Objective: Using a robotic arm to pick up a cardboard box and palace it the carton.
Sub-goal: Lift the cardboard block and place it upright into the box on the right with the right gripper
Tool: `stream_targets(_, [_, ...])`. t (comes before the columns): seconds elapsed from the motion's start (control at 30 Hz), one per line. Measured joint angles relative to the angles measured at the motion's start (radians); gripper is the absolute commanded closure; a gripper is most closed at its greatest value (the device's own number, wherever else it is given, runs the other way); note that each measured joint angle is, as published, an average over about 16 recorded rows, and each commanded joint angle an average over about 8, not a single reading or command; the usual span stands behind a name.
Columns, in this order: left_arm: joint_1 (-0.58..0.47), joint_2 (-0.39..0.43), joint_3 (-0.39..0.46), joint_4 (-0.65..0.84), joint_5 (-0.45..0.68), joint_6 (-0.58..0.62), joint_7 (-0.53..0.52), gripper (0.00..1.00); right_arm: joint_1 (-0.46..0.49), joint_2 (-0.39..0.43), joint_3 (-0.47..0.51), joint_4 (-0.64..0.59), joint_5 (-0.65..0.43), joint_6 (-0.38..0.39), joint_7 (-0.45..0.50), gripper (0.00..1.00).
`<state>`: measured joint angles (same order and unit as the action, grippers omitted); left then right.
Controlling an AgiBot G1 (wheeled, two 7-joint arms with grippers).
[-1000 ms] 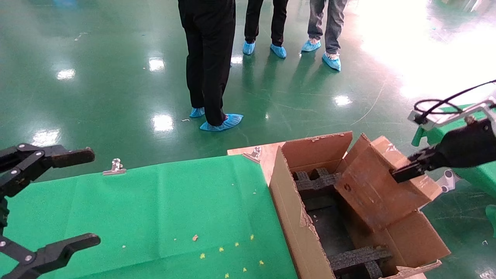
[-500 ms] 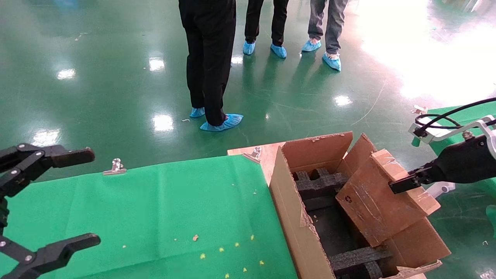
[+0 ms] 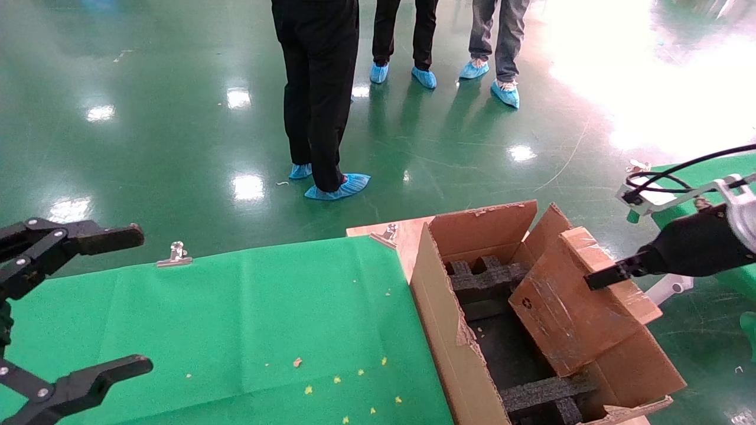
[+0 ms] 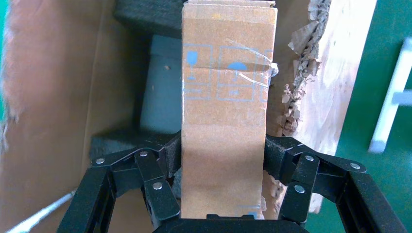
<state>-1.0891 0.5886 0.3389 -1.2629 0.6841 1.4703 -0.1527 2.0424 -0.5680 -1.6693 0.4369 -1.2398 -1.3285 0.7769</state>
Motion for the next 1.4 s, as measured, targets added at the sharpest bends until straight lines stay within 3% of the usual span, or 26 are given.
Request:
stream_targets(0.3, [0.0,0.0,0.0,0.0,0.0,0.0,0.0,0.0,-0.038,-0.057,-0.025,-0.032,-0.03,0.057,0.156,1.0])
stream_targets(0.63, [0.0,0.0,0.0,0.0,0.0,0.0,0.0,0.0,-0.068,-0.074,-0.042,0.003,-0.057,0.126,0.26,1.0])
stream_targets(1.0, [0.0,0.0,0.0,0.0,0.0,0.0,0.0,0.0,-0.114,-0.076,-0.052,0.063,-0.069,0.189,0.31,1.0])
stream_targets(1.4, [0.0,0.0,0.001,0.0,0.0,0.0,0.0,0.0,-0.195,-0.107,-0.058,0.072,-0.069,0.278,0.3,1.0])
